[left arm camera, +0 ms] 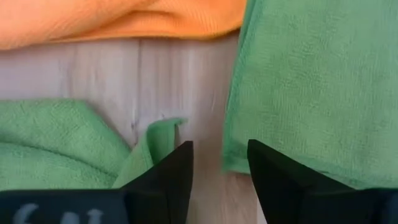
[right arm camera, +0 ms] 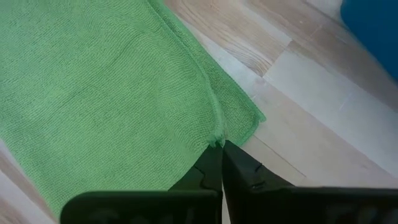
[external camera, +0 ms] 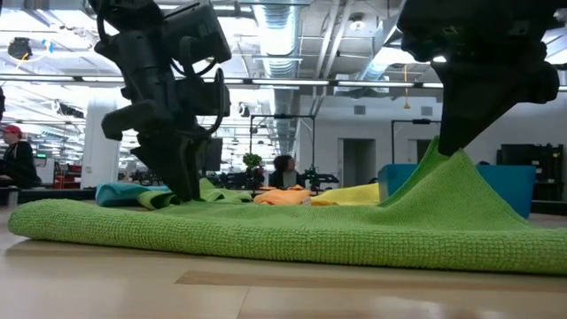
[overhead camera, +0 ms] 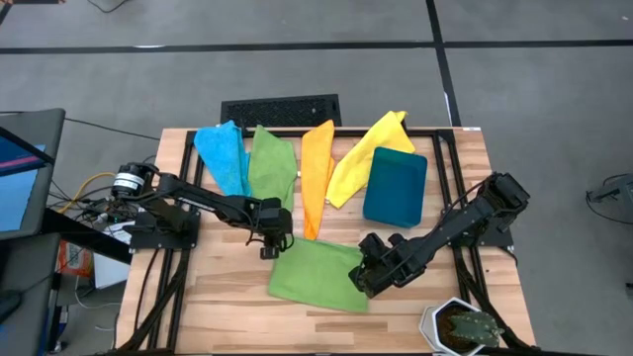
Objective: Fold microfiber towels
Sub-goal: Fold the bottom green microfiber cloth
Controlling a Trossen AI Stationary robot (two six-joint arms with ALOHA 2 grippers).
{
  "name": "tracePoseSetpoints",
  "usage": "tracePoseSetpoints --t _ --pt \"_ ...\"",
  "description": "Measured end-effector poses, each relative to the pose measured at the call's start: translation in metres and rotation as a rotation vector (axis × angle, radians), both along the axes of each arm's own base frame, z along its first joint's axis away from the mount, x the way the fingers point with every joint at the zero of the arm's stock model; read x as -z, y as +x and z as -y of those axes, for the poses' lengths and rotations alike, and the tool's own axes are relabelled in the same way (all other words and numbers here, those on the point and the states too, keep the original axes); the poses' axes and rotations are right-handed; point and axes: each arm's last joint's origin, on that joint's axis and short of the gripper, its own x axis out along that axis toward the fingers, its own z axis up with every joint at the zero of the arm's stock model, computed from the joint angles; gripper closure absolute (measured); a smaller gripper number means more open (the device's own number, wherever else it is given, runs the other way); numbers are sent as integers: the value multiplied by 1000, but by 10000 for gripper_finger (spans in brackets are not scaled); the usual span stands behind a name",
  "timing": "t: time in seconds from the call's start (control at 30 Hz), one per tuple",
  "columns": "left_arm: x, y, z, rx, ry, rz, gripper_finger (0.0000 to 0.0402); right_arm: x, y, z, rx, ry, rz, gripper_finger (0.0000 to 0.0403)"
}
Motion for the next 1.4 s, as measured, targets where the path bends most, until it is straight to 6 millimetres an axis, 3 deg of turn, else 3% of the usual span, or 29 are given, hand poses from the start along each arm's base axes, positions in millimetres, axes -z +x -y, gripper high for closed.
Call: tracePoseSetpoints --t 0.2,0.6,0.8,1.13,1.4 --pt "1 1 0 5 1 4 285 0 1 1 -4 -3 -2 385" --pt "0 3 2 61 -22 21 396 0 1 1 -4 -3 -2 385" --pt "-2 4 3 39 -56 16 401 0 1 1 -2 -2 -2 380" --pt "-24 8 6 25 -30 -30 401 0 1 1 -1 -3 -2 384" --pt "-21 5 7 -5 19 -27 401 0 3 5 12 -14 5 383"
